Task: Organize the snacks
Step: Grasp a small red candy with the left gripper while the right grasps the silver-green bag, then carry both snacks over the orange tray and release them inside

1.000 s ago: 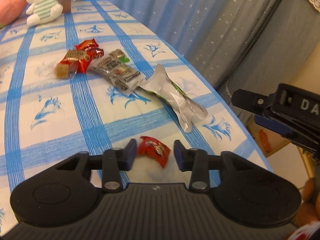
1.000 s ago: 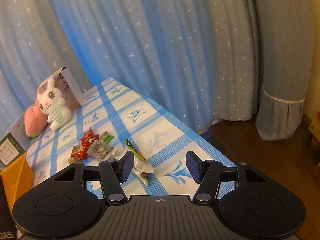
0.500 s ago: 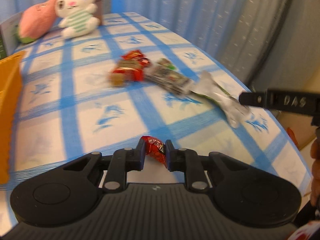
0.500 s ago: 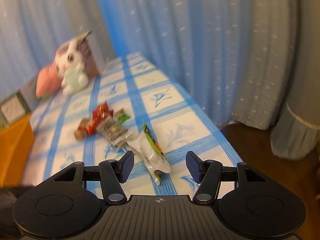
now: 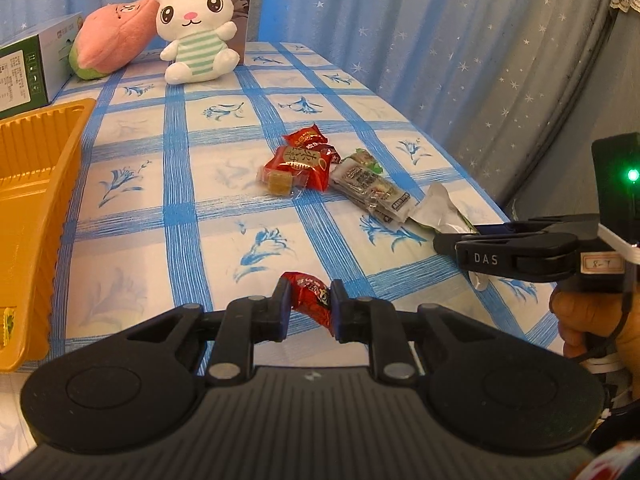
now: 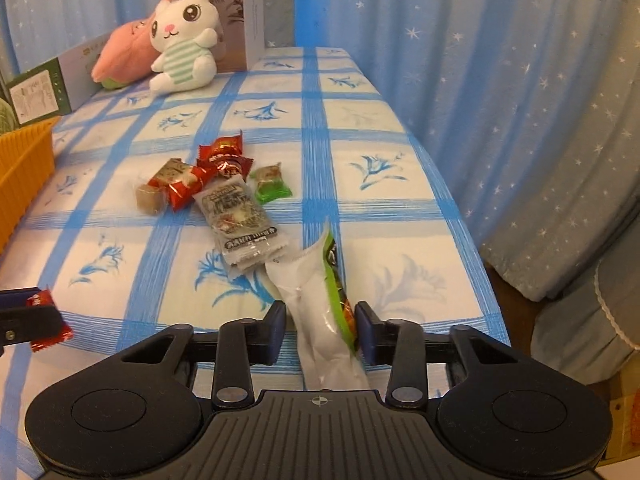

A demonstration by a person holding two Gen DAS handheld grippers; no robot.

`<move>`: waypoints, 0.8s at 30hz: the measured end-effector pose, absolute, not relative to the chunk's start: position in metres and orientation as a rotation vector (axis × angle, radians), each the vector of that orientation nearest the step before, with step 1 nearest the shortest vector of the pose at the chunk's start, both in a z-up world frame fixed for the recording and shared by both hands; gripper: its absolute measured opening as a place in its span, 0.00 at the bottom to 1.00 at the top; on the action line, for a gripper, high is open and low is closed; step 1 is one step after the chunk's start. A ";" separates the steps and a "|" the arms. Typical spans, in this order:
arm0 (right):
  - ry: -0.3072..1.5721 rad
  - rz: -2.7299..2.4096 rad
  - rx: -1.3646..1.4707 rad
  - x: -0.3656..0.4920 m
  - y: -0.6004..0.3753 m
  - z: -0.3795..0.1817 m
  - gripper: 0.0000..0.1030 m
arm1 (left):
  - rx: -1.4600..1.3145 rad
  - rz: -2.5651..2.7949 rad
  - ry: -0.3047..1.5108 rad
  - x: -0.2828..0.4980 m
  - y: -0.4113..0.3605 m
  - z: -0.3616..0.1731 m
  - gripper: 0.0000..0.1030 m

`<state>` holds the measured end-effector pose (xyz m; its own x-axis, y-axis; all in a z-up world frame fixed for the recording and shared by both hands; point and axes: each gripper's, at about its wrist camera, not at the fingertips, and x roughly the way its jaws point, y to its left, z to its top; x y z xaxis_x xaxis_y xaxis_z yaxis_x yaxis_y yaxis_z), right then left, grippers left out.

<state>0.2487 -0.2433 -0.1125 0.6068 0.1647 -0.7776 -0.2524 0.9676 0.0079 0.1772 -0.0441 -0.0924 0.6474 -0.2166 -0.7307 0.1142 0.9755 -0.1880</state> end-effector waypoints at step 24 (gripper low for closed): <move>0.829 0.178 0.067 0.179 -0.242 -0.057 0.28 | -0.162 -0.160 0.791 0.148 -0.024 -0.056 0.17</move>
